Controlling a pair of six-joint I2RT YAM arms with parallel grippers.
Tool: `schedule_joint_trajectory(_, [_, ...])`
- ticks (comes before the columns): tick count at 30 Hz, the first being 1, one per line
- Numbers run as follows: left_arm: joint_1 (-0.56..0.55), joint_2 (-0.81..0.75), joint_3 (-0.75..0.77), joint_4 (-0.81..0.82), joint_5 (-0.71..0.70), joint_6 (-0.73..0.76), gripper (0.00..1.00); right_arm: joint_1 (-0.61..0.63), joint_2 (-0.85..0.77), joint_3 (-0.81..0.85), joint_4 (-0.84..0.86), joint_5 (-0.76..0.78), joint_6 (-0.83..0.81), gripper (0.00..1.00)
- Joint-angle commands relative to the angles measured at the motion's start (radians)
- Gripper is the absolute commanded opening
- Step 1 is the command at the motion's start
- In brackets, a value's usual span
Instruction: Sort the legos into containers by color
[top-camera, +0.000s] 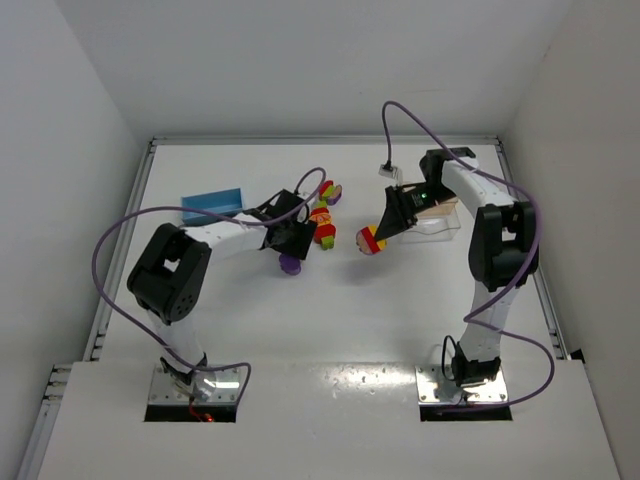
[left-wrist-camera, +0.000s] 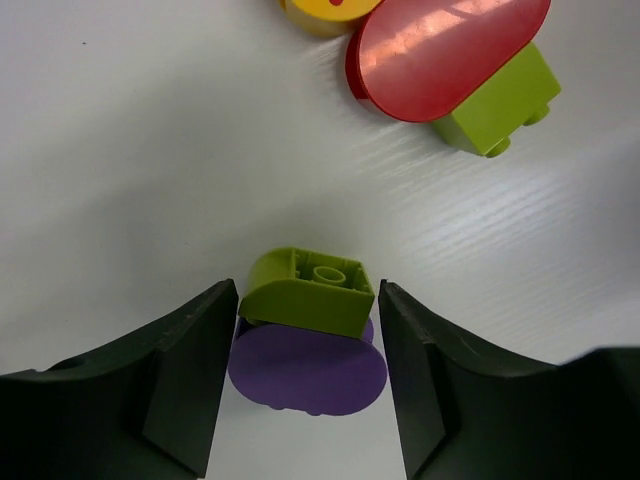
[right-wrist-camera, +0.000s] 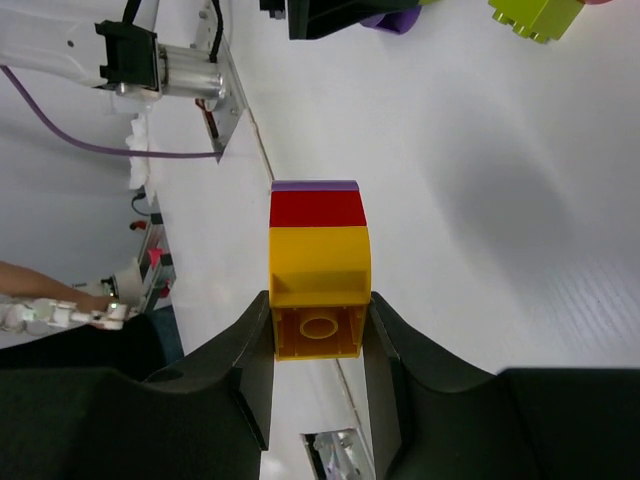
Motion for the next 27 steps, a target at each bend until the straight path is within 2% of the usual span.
schedule_joint_trajectory(1, [0.041,-0.013,0.068,-0.022,0.058,-0.039,0.65,0.004,-0.039,0.047,-0.045,-0.017,-0.080,0.00])
schedule_joint_trajectory(4, [0.084,-0.090,0.094,-0.009,0.265,-0.017,0.66,0.004,-0.051,0.068,-0.080,-0.026,-0.128,0.00])
schedule_joint_trajectory(5, [0.093,-0.122,0.095,0.006,0.421,-0.002,0.66,0.004,-0.051,0.068,-0.100,-0.037,-0.152,0.00])
schedule_joint_trajectory(7, [0.109,-0.133,0.124,0.016,0.570,0.007,0.67,0.004,-0.039,0.085,-0.127,-0.077,-0.197,0.00])
schedule_joint_trajectory(8, [0.118,-0.142,0.134,0.016,0.688,0.007,0.67,0.004,-0.039,0.085,-0.127,-0.090,-0.197,0.00])
schedule_joint_trajectory(10, [0.118,-0.142,0.144,0.051,0.779,-0.032,0.68,0.014,-0.030,0.104,-0.127,-0.114,-0.218,0.00])
schedule_joint_trajectory(11, [0.130,-0.127,0.159,0.068,0.898,-0.043,0.68,0.027,-0.029,0.104,-0.127,-0.127,-0.219,0.00])
schedule_joint_trajectory(12, [0.139,-0.113,0.170,0.089,0.954,-0.058,0.68,0.027,-0.029,0.119,-0.127,-0.139,-0.219,0.00])
schedule_joint_trajectory(15, [0.149,-0.073,0.153,0.239,1.115,-0.164,0.68,0.051,-0.019,0.137,-0.136,-0.164,-0.219,0.00])
schedule_joint_trajectory(16, [0.159,-0.073,0.153,0.299,1.129,-0.186,0.68,0.064,-0.019,0.137,-0.136,-0.164,-0.219,0.00])
schedule_joint_trajectory(27, [0.147,-0.030,0.205,0.318,1.122,-0.197,0.70,0.133,-0.039,0.128,-0.136,-0.173,-0.219,0.00])
